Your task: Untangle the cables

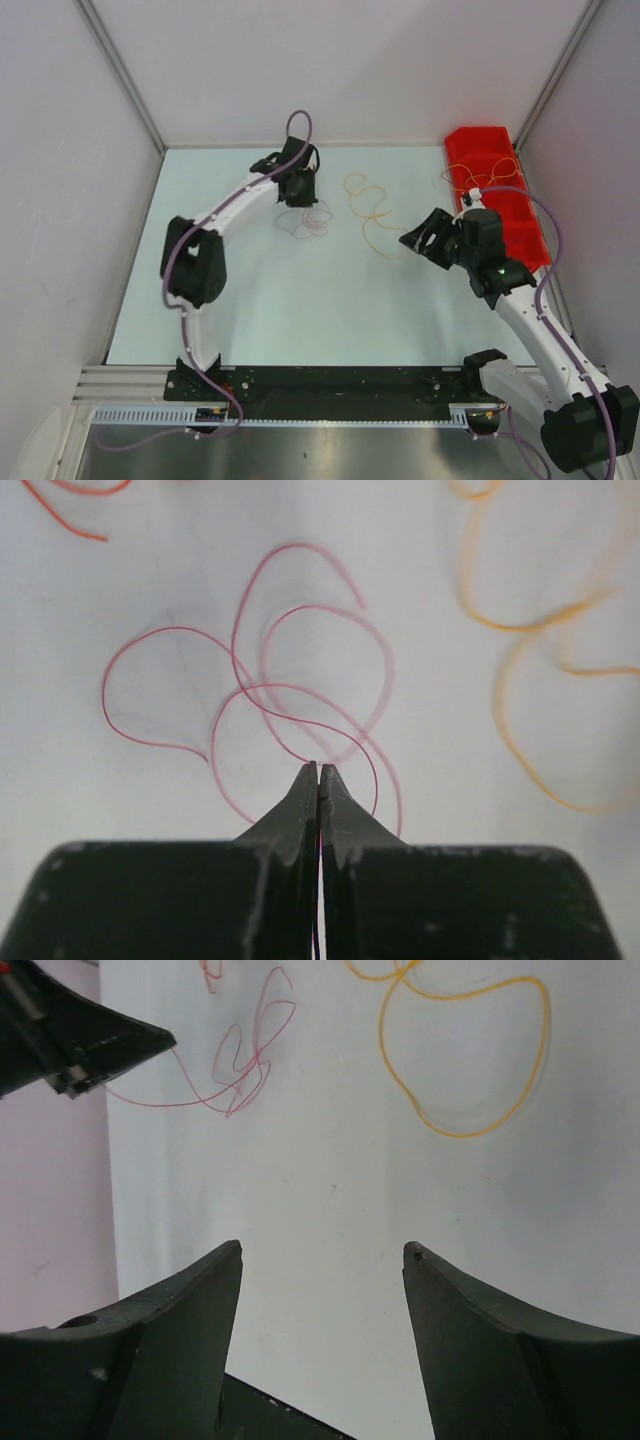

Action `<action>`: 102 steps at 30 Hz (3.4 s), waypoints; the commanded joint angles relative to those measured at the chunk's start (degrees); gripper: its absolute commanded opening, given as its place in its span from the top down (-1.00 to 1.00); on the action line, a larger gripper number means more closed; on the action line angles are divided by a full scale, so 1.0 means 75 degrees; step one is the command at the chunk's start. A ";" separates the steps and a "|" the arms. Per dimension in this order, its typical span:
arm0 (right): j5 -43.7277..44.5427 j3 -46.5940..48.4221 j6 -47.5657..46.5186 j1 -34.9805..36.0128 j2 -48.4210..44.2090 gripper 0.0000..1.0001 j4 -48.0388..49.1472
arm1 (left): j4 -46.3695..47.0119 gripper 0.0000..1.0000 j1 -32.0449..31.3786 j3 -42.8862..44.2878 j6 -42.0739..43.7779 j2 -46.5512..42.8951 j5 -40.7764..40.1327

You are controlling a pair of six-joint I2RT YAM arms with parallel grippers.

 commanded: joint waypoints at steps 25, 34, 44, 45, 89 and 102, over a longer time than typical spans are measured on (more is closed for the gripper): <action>-0.1514 0.0528 -0.0450 0.2119 0.0477 -0.57 0.2577 | 0.1825 0.99 -0.0170 -0.2232 -0.0302 -0.4914 0.5882; -0.1197 0.0528 -0.0603 0.1978 0.0780 -0.62 0.2260 | 0.1263 0.40 0.0600 -0.2536 0.0037 -0.3523 0.2122; -0.0438 0.0726 -0.1128 0.2435 0.1108 -0.65 0.1549 | -0.0271 -0.60 0.1365 -0.0578 -0.0233 -0.1503 0.0986; -0.0191 0.0947 -0.1223 0.2482 0.1225 -0.65 0.1301 | -0.0353 -0.65 0.1365 -0.0718 -0.0256 -0.1875 0.0822; 0.3983 -0.0093 0.7354 0.4791 0.5761 -0.77 0.4744 | 0.0361 -0.79 0.0744 -0.7200 0.0658 -0.9930 0.1196; 0.4101 -0.0082 0.7120 0.4545 0.6803 0.31 0.5681 | 0.0361 -0.79 0.0603 -0.7200 0.0646 -0.9906 0.1125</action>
